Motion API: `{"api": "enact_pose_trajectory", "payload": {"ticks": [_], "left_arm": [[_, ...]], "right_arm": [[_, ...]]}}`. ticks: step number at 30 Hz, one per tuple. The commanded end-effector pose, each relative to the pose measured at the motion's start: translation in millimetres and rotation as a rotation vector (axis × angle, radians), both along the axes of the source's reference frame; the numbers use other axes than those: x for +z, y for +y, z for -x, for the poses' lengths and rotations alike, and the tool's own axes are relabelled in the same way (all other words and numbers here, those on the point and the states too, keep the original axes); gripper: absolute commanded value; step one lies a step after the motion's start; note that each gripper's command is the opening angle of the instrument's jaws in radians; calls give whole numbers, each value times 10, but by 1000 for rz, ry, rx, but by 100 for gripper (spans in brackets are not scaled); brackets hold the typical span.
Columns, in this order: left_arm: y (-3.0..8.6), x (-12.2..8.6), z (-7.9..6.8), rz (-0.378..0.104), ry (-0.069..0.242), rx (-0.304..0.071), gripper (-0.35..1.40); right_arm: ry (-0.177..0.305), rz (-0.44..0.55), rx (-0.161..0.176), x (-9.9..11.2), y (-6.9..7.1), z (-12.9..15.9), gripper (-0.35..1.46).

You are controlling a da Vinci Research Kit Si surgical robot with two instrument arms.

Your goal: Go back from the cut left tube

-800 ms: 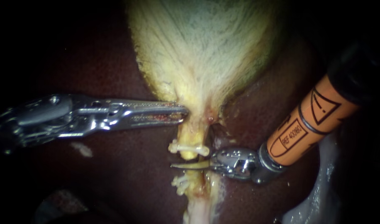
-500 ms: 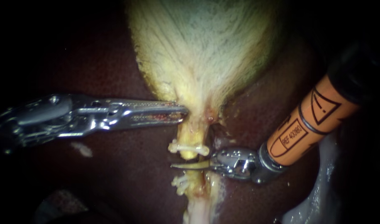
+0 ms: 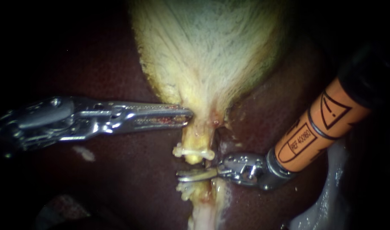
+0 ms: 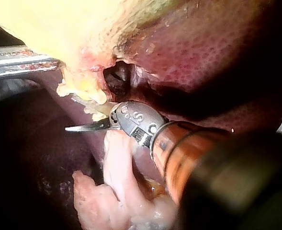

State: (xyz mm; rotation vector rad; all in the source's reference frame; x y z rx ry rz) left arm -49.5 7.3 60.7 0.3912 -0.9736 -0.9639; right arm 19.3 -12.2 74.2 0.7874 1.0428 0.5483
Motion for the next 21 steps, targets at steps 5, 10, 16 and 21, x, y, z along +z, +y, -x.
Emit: {"api": "enact_pose_trajectory", "payload": {"ticks": [5, 10, 16, 21], "left_arm": [[1, 1, -1, 0, -1, 0, -35], [3, 6, -3, -1, 0, 4, -35], [5, 10, -6, -6, -2, 3, -35], [5, 11, -6, -6, -2, 4, -35]], "right_arm": [[1, 0, -1, -5, -2, 0, 79], [5, -3, -7, -18, -5, 4, 89], [2, -4, 0, -42, -4, 18, 91], [-13, -2, 26, -47, 7, 40, 98]]}}
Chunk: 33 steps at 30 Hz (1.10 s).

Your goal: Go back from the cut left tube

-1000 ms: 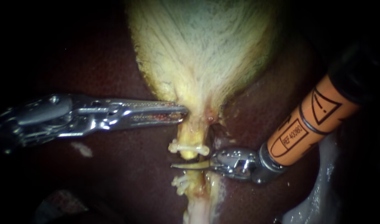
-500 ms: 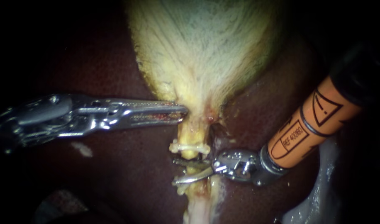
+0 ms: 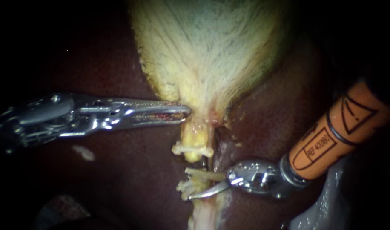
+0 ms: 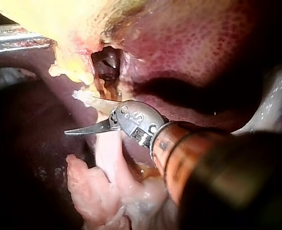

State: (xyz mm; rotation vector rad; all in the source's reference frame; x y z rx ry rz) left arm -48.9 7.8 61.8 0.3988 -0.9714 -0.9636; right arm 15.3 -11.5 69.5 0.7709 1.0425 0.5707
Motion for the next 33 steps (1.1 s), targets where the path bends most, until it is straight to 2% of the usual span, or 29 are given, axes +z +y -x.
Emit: {"api": "enact_pose_trajectory", "payload": {"ticks": [1, 5, 12, 20, 24, 33], "left_arm": [[0, 0, 0, 0, 0, 0, -35], [-1, 0, 0, 0, 0, 0, -35], [-1, 1, 0, 1, 0, 0, -35], [-1, 1, 0, 1, 0, 0, -35], [-1, 1, 0, 1, 0, -1, -35], [-5, 2, 5, 4, 2, -2, -35]], "right_arm": [[-5, 5, 10, 0, 3, 6, 100], [-15, 39, 30, -5, 16, 27, 105], [-35, 135, 57, -24, 48, 65, 115], [-47, 274, 49, -43, 75, 101, 125], [-51, 323, 55, -48, 80, 103, 131], [-48, 378, 50, -46, 78, 94, 140]]}}
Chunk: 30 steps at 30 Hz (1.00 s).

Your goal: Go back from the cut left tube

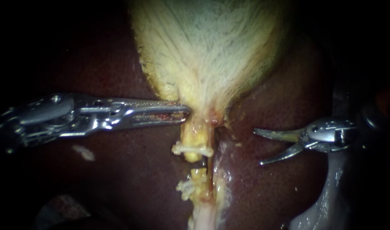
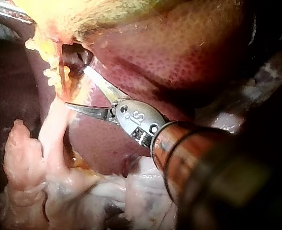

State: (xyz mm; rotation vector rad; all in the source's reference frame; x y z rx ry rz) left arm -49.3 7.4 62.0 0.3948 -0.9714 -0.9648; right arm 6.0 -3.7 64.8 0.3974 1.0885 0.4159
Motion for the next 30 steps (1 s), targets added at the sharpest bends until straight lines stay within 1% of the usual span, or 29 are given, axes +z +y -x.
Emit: {"api": "enact_pose_trajectory", "payload": {"ticks": [1, 3, 6, 10, 22, 30], "left_arm": [[-3, 2, 2, 3, 2, 0, -35], [-9, 7, 7, 5, 2, 5, -35], [-22, 19, 17, 6, 7, 20, -35], [-31, 28, 26, 8, 11, 30, -35], [-32, 28, 27, 7, 9, 33, -35], [-31, 28, 27, 7, 9, 33, -35]], "right_arm": [[-1, 0, -2, 1, 0, 0, 140], [-1, 5, -4, 1, 0, -1, 140], [0, 16, -8, 1, 0, -3, 141], [1, 26, -12, 1, -1, -5, 141], [4, 69, -31, 1, -1, -7, 143], [8, 69, -31, 0, -1, -3, 143]]}}
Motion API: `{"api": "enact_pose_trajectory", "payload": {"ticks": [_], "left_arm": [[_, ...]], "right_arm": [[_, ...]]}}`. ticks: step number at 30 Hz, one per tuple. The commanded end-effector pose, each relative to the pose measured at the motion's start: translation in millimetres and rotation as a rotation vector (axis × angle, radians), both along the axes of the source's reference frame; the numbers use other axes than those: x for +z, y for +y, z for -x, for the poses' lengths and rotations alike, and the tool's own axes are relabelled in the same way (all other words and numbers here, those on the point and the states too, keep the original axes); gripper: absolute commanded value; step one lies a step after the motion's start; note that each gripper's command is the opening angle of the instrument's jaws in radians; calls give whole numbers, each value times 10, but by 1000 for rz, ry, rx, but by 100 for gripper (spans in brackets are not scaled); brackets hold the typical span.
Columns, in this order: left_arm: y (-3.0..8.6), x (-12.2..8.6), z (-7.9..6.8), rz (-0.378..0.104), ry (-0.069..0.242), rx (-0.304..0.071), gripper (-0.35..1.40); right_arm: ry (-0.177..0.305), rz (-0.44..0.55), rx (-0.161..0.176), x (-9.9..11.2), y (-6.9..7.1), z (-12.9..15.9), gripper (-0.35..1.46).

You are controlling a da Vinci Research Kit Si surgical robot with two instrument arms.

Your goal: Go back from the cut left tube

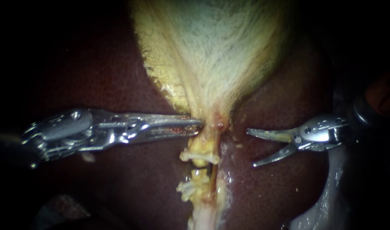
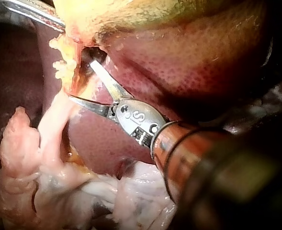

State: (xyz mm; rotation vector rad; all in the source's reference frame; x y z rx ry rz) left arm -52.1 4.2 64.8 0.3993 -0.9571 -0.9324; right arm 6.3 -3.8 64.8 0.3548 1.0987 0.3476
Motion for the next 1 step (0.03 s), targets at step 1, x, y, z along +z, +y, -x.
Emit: {"api": "enact_pose_trajectory", "payload": {"ticks": [1], "left_arm": [[0, -1, 0, 0, 0, 0, -35]], "right_arm": [[4, 0, 2, -1, 0, 1, 143]]}}
